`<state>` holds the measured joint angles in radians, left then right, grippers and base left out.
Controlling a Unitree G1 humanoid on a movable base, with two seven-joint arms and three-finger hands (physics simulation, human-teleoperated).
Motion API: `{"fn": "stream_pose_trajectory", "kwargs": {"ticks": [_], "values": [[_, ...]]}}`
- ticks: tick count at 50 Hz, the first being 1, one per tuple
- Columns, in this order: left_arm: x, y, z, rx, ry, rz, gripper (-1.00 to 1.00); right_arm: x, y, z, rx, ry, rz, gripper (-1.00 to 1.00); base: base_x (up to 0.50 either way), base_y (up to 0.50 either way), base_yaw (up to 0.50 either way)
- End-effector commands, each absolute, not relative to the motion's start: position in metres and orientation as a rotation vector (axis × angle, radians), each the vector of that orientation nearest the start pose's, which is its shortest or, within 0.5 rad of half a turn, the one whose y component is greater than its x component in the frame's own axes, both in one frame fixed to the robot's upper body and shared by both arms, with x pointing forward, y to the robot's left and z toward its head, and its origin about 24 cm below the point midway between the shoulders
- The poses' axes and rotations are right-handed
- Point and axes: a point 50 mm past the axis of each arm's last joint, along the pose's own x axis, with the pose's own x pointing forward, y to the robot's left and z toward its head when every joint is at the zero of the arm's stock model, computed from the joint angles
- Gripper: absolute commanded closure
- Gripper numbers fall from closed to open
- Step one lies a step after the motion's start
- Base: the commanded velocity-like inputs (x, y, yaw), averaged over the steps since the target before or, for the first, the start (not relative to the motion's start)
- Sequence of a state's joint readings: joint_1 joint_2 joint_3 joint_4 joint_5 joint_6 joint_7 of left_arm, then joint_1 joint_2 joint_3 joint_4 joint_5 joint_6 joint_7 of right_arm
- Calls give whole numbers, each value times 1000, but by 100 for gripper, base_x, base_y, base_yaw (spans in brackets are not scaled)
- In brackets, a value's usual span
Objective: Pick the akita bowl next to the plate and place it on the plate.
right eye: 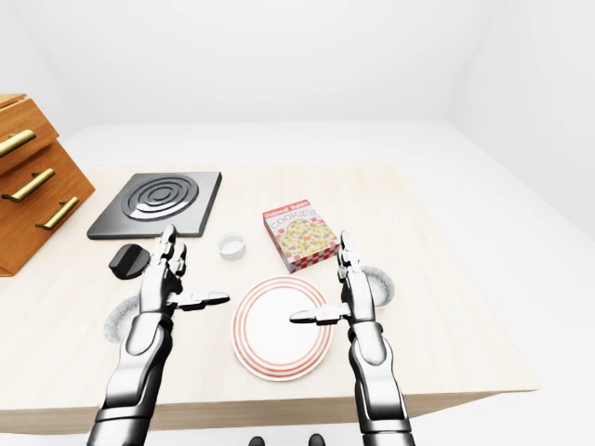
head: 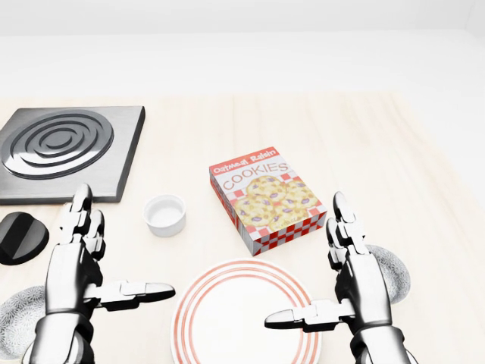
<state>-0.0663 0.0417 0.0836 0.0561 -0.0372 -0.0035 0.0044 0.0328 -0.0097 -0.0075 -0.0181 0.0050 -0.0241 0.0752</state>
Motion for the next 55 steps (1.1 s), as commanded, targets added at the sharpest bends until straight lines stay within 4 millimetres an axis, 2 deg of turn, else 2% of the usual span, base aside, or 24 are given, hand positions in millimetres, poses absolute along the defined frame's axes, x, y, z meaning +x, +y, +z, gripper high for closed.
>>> {"fn": "stream_pose_trajectory", "kwargs": {"ticks": [1, 10, 17, 51, 52, 55], "values": [[284, 202, 73, -19, -72, 183, -100, 248, -151, 39, -7, -7, 59, -100, 0, 0, 0], [301, 242, 91, -48, -104, 327, -100, 247, -152, 39, -8, -8, 56, -100, 0, 0, 0], [305, 256, 90, -52, -107, 371, -100, 247, -151, 38, -11, -7, 53, -100, 0, 0, 0], [303, 264, 87, -60, -100, 405, -100, 248, -154, 40, -28, -11, 24, -100, 0, 0, 0], [303, 267, 77, -77, -86, 411, -100, 243, -161, 54, -48, -37, -23, -100, 0, 0, 0], [301, 267, 77, -86, -81, 411, -100, 240, -170, 62, -60, -43, -63, -100, 0, 0, 0]]}}
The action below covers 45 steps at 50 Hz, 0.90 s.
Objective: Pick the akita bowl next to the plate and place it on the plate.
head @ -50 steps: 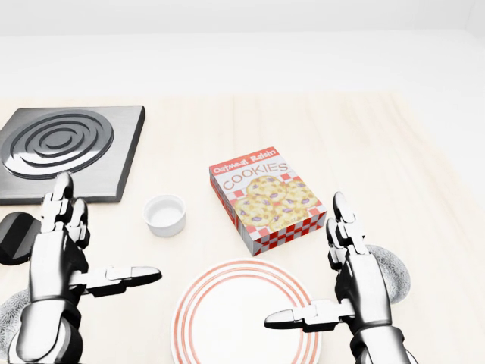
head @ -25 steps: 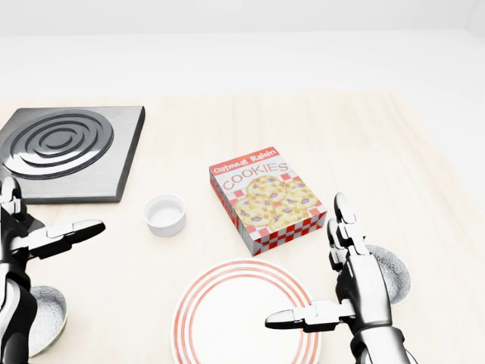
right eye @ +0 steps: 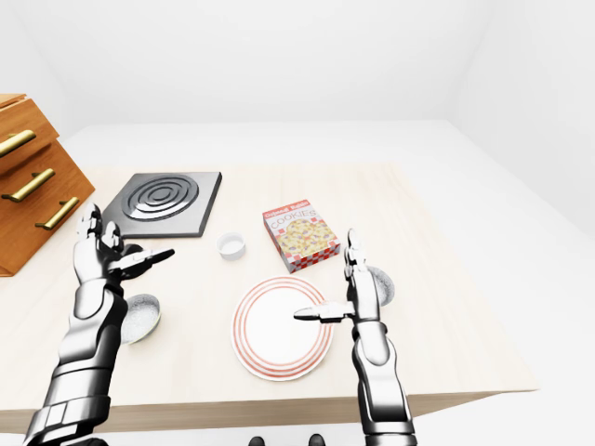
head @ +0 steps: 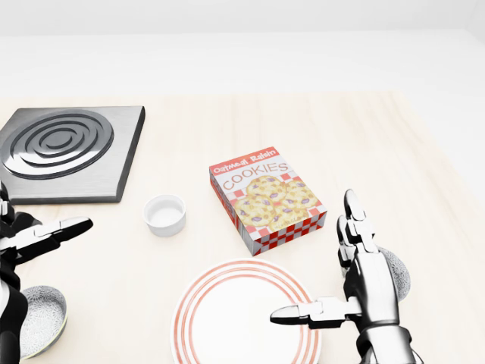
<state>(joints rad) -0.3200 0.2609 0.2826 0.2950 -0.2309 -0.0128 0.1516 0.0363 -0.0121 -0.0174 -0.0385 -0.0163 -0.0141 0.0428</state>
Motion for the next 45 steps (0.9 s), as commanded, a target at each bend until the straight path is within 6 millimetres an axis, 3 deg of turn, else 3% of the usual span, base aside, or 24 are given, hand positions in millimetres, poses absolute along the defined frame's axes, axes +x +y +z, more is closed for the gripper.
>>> {"fn": "stream_pose_trajectory", "kwargs": {"ticks": [1, 6, 8, 12, 20, 24, 26, 27, 28, 29, 31, 43, 45], "values": [[300, 266, 77, -89, -79, 409, -100, 239, -173, 63, -68, -43, -74, -100, 0, 0, 0], [300, 267, 75, -92, -77, 408, -100, 231, -183, 83, -156, -116, -100, -100, 0, 0, 0], [300, 266, 75, -93, -74, 408, -100, 219, -189, 98, -192, -174, -110, -100, 0, 0, 0], [300, 267, 75, -97, -70, 411, -100, 203, -198, 110, -231, -211, -125, -100, 0, 0, 0], [300, 269, 72, -100, -65, 415, -100, 176, -213, 107, -415, -119, -137, -100, 0, 0, 0], [300, 268, 73, -101, -65, 415, -100, 174, -216, 106, -457, -91, -145, -100, 0, 0, 0], [300, 268, 72, -101, -65, 414, -100, 171, -220, 102, -559, -50, -168, -100, 0, 0, 0], [300, 268, 72, -102, -64, 413, -100, 162, -223, 100, -711, -34, -143, -100, 0, 0, 0], [300, 268, 72, -103, -64, 413, -100, 161, -223, 100, -720, -33, -142, -100, 0, 0, 0], [298, 268, 75, -104, -62, 415, -100, 151, -232, 108, -827, -34, -188, -100, 0, 0, 0], [298, 267, 74, -105, -62, 415, -100, 146, -239, 114, -877, -15, -240, -100, 0, 0, 0], [297, 267, 75, -105, -61, 416, -100, 136, -256, 102, -951, 134, -348, -100, 0, 0, 0], [298, 267, 76, -105, -61, 416, -100, 138, -257, 95, -1035, 180, -380, -100, 0, 0, 0]]}}
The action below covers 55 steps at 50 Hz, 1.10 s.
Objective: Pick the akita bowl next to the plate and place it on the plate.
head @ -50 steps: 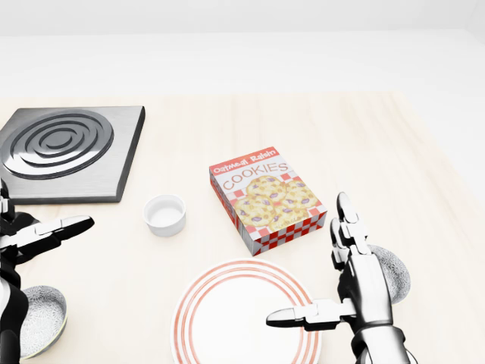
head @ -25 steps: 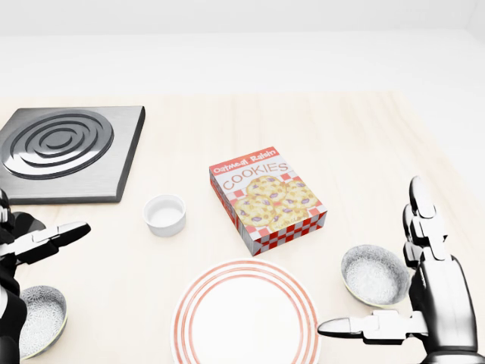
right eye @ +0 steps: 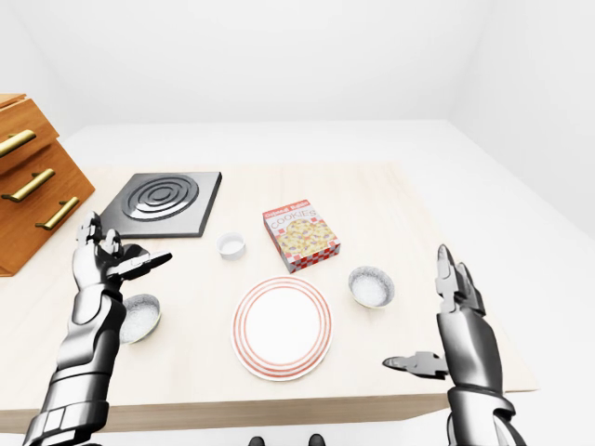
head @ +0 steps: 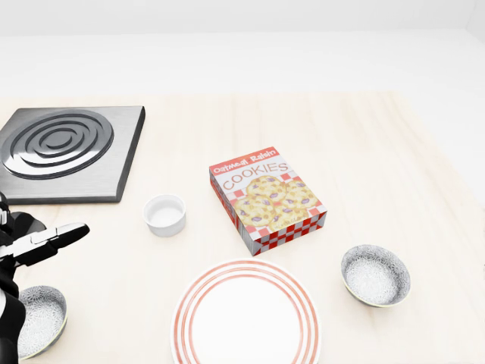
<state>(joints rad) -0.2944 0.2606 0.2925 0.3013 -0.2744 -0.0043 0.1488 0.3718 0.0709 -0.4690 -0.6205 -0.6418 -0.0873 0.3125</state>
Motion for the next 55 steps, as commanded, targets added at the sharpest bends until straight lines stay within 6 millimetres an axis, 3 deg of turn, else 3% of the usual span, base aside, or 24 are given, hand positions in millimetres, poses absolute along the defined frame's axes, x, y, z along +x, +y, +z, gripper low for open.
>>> {"fn": "stream_pose_trajectory", "kwargs": {"ticks": [1, 20, 24, 42, 55], "values": [[298, 267, 76, -105, -61, 416, -100, 138, -257, 95, -1036, 181, -381, -100, 0, 0, 0], [299, 268, 73, -109, -57, 417, -100, 171, -227, 85, -1267, 20, -410, -100, 0, 0, 0], [300, 268, 74, -107, -58, 415, -100, 180, -219, 73, -1292, -18, -384, -100, 0, 0, 0], [299, 266, 77, -106, -59, 414, -100, 187, -214, 56, -1311, -61, -355, -100, 0, 0, 0], [301, 266, 75, -108, -57, 414, -100, 197, -219, 54, -1450, -126, -423, -100, 0, 0, 0]]}}
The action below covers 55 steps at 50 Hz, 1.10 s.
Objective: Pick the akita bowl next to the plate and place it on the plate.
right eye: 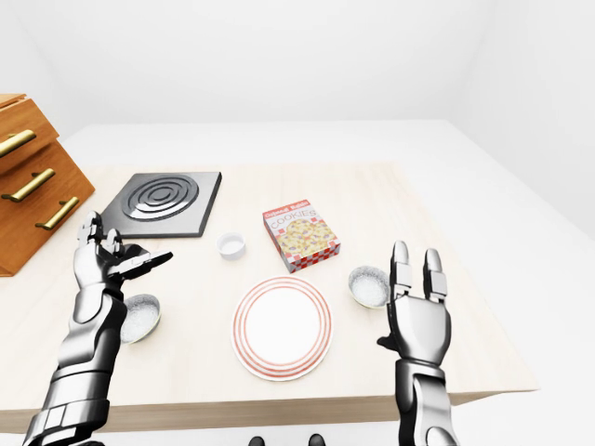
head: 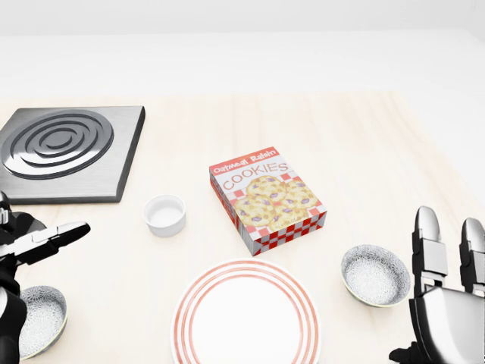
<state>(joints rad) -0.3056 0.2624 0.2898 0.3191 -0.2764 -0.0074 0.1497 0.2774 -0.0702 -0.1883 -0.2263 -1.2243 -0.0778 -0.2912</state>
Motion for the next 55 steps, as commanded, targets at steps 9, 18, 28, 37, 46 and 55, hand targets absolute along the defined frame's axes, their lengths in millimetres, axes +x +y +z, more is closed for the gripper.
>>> {"fn": "stream_pose_trajectory", "kwargs": {"ticks": [9, 18, 28, 37, 46, 55], "values": [[300, 266, 75, -109, -56, 414, -100, 195, -221, 64, -1517, -149, -456, -100, 0, 0, 0], [300, 266, 74, -111, -54, 414, -100, 201, -206, 64, -1564, -191, -429, -100, 0, 0, 0], [301, 267, 73, -111, -53, 415, -100, 212, -194, 62, -1526, -196, -372, -100, 0, 0, 0], [301, 267, 74, -110, -53, 416, -100, 216, -183, 49, -1508, -209, -335, -100, 0, 0, 0], [301, 266, 75, -110, -53, 415, -100, 222, -179, 40, -1507, -217, -317, -100, 0, 0, 0], [301, 267, 74, -110, -54, 416, -100, 224, -180, 34, -1531, -216, -319, -100, 0, 0, 0]]}}
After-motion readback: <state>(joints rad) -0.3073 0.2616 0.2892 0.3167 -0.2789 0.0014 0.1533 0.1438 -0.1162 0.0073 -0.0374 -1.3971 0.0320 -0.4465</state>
